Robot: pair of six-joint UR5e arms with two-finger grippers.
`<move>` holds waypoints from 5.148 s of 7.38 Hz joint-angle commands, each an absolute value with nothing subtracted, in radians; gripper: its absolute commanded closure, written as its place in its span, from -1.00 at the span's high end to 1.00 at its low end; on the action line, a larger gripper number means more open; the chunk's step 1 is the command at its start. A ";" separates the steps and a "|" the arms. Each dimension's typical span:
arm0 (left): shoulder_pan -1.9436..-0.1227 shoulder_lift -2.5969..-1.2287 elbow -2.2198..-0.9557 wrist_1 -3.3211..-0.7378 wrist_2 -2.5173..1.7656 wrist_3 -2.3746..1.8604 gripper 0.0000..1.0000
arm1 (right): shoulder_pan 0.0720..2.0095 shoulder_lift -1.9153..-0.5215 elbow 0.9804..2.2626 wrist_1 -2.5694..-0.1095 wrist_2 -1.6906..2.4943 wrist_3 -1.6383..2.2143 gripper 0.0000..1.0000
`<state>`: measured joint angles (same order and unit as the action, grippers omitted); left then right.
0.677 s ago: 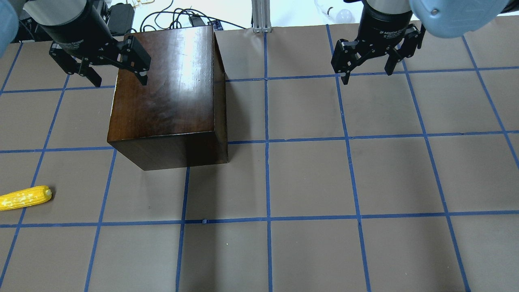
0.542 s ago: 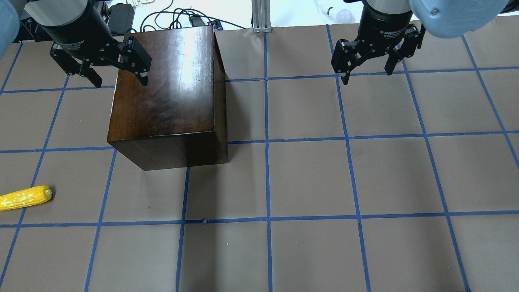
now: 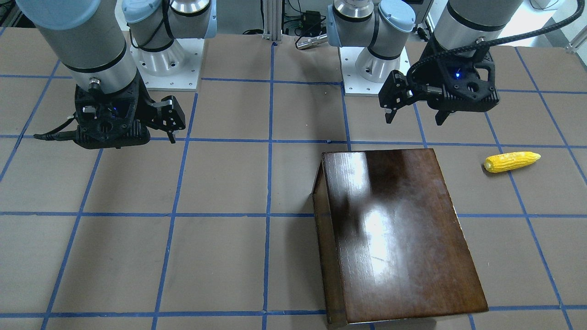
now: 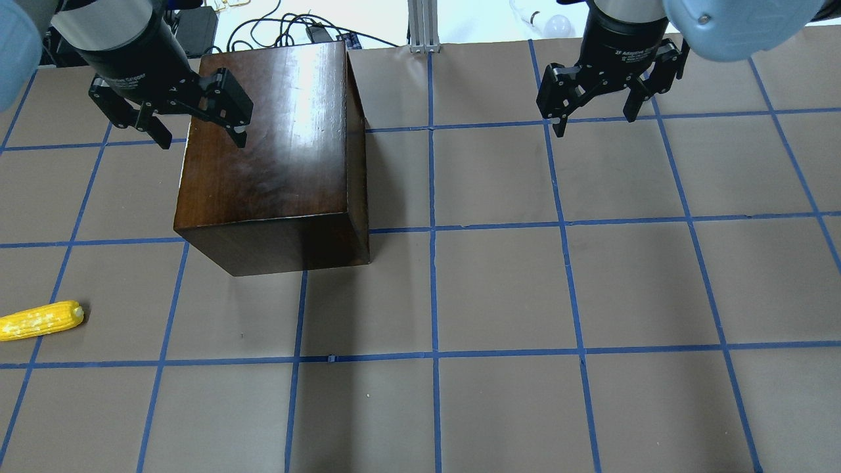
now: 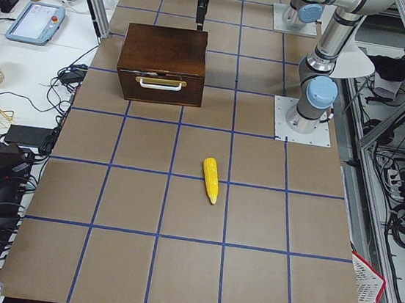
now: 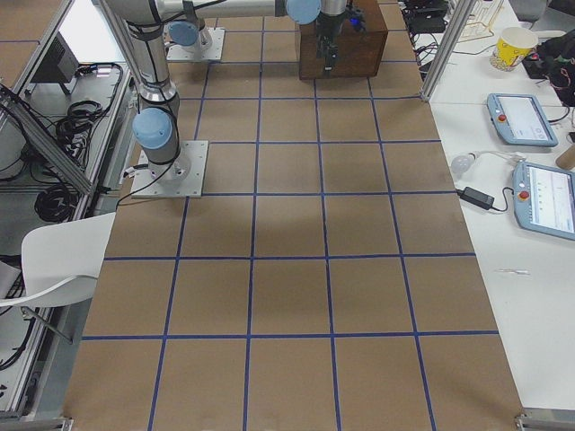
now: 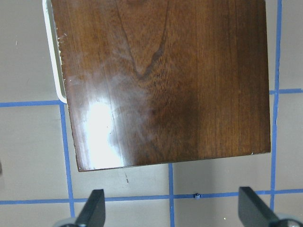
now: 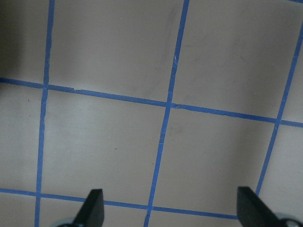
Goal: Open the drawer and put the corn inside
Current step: 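Raise the left gripper above the wooden cabinet top, then move the left gripper down beside the cabinet to the white drawer handle, then close the left gripper on the white drawer handle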
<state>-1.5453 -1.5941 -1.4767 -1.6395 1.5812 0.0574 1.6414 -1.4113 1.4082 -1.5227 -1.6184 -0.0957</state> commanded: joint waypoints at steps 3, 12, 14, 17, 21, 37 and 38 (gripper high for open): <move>-1.554 -1.600 -1.486 -1.649 1.580 0.060 1.00 | 1.641 -1.411 1.408 -1.522 -1.618 -0.095 1.00; -1.413 -1.668 -1.341 -1.654 1.456 0.118 1.00 | 1.641 -1.411 1.408 -1.523 -1.618 -0.095 1.00; -1.303 -1.715 -1.335 -1.697 1.436 0.234 1.00 | 1.641 -1.411 1.408 -1.523 -1.618 -0.095 1.00; -1.157 -1.824 -1.377 -1.681 1.434 0.453 1.00 | 1.641 -1.411 1.408 -1.523 -1.618 -0.095 1.00; -1.101 -1.946 -1.417 -1.593 1.356 0.494 1.00 | 1.641 -1.411 1.408 -1.522 -1.618 -0.097 1.00; -1.103 -2.046 -1.482 -1.465 1.232 0.472 1.00 | 1.641 -1.411 1.408 -1.522 -1.618 -0.095 1.00; -1.101 -2.048 -1.482 -1.448 1.235 0.471 1.00 | 1.641 -1.411 1.408 -1.523 -1.618 -0.097 1.00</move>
<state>-1.1027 -2.0467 -1.4811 -1.4627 1.2318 0.4711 1.6413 -1.4113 1.4082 -1.5222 -1.6183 -0.0958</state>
